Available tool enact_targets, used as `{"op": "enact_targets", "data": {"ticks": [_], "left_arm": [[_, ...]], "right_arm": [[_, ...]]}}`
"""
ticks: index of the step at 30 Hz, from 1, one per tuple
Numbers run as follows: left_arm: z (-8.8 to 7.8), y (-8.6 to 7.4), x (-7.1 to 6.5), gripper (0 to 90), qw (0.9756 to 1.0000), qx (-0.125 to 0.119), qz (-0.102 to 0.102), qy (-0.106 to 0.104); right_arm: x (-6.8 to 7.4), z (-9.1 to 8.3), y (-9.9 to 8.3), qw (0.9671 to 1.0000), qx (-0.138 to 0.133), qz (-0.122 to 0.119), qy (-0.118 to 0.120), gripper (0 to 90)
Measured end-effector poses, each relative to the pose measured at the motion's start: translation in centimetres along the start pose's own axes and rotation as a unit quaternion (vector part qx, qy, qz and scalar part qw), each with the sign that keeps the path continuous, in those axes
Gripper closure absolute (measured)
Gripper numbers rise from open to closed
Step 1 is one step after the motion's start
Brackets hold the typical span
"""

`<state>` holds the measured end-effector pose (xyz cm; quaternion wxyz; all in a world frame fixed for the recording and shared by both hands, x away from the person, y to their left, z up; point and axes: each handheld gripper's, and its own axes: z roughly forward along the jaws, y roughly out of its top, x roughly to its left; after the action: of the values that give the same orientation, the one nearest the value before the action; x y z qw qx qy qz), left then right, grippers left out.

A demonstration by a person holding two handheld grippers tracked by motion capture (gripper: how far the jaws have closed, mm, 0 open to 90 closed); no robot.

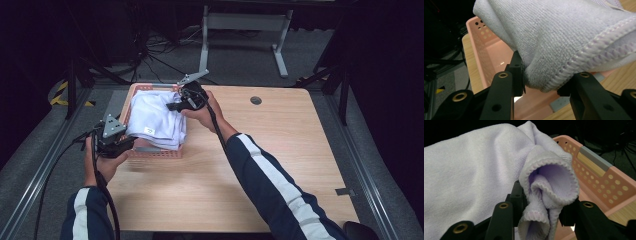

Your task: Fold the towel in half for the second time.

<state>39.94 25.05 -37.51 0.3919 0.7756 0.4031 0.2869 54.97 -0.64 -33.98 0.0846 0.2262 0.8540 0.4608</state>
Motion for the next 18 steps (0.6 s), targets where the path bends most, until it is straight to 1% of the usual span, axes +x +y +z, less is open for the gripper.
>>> {"op": "enact_targets", "data": {"ticks": [1,3,4,6,7,8,9,11,12,13,14,15,16,17,18], "left_arm": [[0.2,-0.2,0.3,65.8,1.0,0.003,-0.006,0.004],[0.5,-0.4,0.5,65.8,0.9999,0.004,-0.008,0.012],[0.6,-0.5,0.7,65.8,0.9998,0.006,-0.009,0.015],[1.1,-0.7,1.1,65.8,0.9996,0.009,-0.018,0.022],[1.2,-0.7,1.1,65.8,0.9995,0.012,-0.018,0.022],[1.4,-0.9,1.1,65.8,0.9994,0.016,-0.019,0.025],[1.6,-0.9,1.2,65.8,0.9993,0.019,-0.015,0.03],[1.9,-1.3,1.1,65.5,0.9992,0.024,-0.018,0.028],[2.1,-1.4,1.1,65.0,0.9989,0.032,-0.019,0.028],[2.2,-1.5,1.2,63.9,0.9987,0.036,-0.021,0.029],[2.4,-1.7,1.1,63.0,0.9986,0.035,-0.028,0.028],[2.7,-1.8,1.1,61.3,0.9982,0.038,-0.032,0.034],[2.9,-1.8,1.0,59.4,0.9974,0.049,-0.034,0.04],[3.1,-1.9,0.8,59.4,0.9976,0.048,-0.034,0.037],[3.2,-2.0,0.7,59.3,0.9976,0.048,-0.031,0.039]], "right_arm": [[0.0,0.3,0.0,1.0,0.001,0.001,-0.001,62.7],[0.0,0.9,0.0,1.0,0.001,0.006,0.001,62.6],[0.1,1.1,0.1,1.0,0.003,0.007,-0.001,62.5],[0.1,1.8,0.1,0.9999,0.006,0.008,-0.007,62.4],[0.0,2.2,0.1,0.9999,0.006,0.012,-0.007,62.2],[0.0,2.4,0.0,0.9998,0.008,0.015,-0.007,62.1],[-0.1,2.7,-0.2,0.9998,0.008,0.016,-0.009,61.9],[-0.1,3.0,-0.4,0.9997,0.01,0.018,-0.01,61.6],[-0.1,3.2,-0.5,0.9997,0.013,0.018,-0.009,61.3],[-0.1,3.3,-0.6,0.9996,0.015,0.021,-0.009,61.0],[-0.2,3.4,-0.7,0.9996,0.015,0.022,-0.012,60.9],[-0.2,3.5,-0.7,0.9995,0.015,0.023,-0.013,60.8],[-0.3,3.5,-0.8,0.9995,0.013,0.024,-0.014,60.8],[-0.2,3.5,-0.8,0.9995,0.014,0.021,-0.018,60.8],[-0.2,3.6,-0.9,0.9995,0.018,0.019,-0.019,60.9]]}}
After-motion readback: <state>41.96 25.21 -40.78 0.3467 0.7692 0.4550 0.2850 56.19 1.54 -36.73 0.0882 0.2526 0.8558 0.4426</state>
